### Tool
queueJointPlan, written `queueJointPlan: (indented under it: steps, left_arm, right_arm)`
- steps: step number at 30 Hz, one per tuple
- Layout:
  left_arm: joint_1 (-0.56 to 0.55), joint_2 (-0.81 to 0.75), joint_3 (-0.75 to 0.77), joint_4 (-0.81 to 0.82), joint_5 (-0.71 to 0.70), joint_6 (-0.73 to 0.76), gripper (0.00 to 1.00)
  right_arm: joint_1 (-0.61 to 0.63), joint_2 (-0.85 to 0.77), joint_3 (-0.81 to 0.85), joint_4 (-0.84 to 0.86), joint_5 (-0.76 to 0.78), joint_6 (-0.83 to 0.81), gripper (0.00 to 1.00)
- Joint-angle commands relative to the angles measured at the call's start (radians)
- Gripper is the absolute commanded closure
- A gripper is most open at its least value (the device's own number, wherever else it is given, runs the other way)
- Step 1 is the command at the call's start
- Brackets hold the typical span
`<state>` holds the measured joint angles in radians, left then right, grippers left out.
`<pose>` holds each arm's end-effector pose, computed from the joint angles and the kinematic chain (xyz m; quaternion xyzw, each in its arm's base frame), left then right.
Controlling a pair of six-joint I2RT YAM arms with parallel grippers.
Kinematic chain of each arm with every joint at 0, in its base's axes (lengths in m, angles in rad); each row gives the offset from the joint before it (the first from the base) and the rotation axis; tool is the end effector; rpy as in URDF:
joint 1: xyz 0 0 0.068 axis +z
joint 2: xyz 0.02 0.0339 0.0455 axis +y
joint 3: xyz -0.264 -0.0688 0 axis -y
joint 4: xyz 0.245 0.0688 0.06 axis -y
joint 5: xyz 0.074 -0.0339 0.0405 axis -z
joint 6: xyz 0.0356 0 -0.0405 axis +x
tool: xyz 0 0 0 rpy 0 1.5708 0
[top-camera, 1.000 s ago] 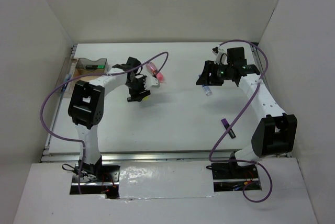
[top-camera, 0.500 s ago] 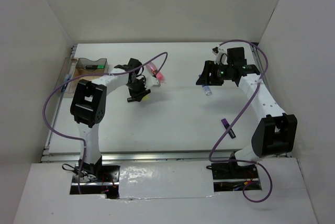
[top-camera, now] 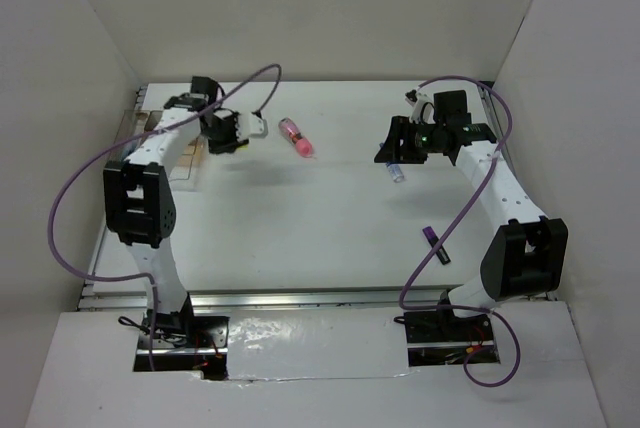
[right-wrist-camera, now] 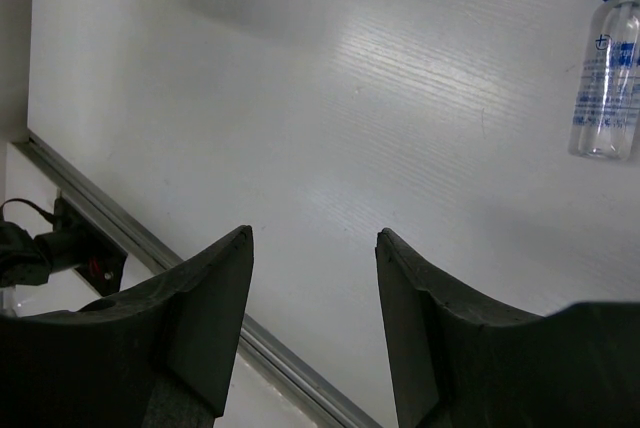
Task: Sort the stationery into containers
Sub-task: Pick up the pen from the center of the board, then place the pen in the storage box.
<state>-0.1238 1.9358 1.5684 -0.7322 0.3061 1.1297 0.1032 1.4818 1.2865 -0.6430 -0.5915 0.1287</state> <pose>0.4089 -0.0617 0.2319 0.5925 0.7575 -0.0187 0.2736 0.3140 0.0525 0.3108 -0.0930 0.8944 0.3099 0.3088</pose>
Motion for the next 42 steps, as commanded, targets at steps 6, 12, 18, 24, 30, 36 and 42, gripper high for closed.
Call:
queueJointPlan:
  steps: [6,12,18,24,30,36,42]
  left_arm:
    - [0.206,0.023,0.32,-0.058,0.14,0.389,1.0]
    - [0.306,0.236,0.571,-0.156,0.168,0.504,1.0]
    - [0.337,0.304,0.604,-0.078,0.137,0.556,1.0]
    - [0.343,0.347,0.595,-0.093,0.108,0.591,1.0]
    - [0.345,0.367,0.519,-0.006,0.067,0.573,0.85]
    - [0.348,0.368,0.526,0.019,0.06,0.553,0.62]
    - [0.346,0.341,0.525,0.01,0.054,0.544,0.42]
  right_arm:
    - [0.015,0.001,0.013,0.008,-0.014,-0.014,0.41]
    - [0.024,0.024,0.027,-0.003,-0.002,-0.018,0.41]
    - [0.038,0.054,0.036,-0.006,0.012,-0.021,0.41]
    - [0.047,0.08,0.056,-0.015,0.024,-0.027,0.41]
    - [0.056,0.1,0.068,-0.024,0.018,-0.031,0.41]
    - [0.055,0.097,0.068,-0.026,0.021,-0.032,0.41]
    - [0.058,0.087,0.074,-0.032,0.025,-0.032,0.4]
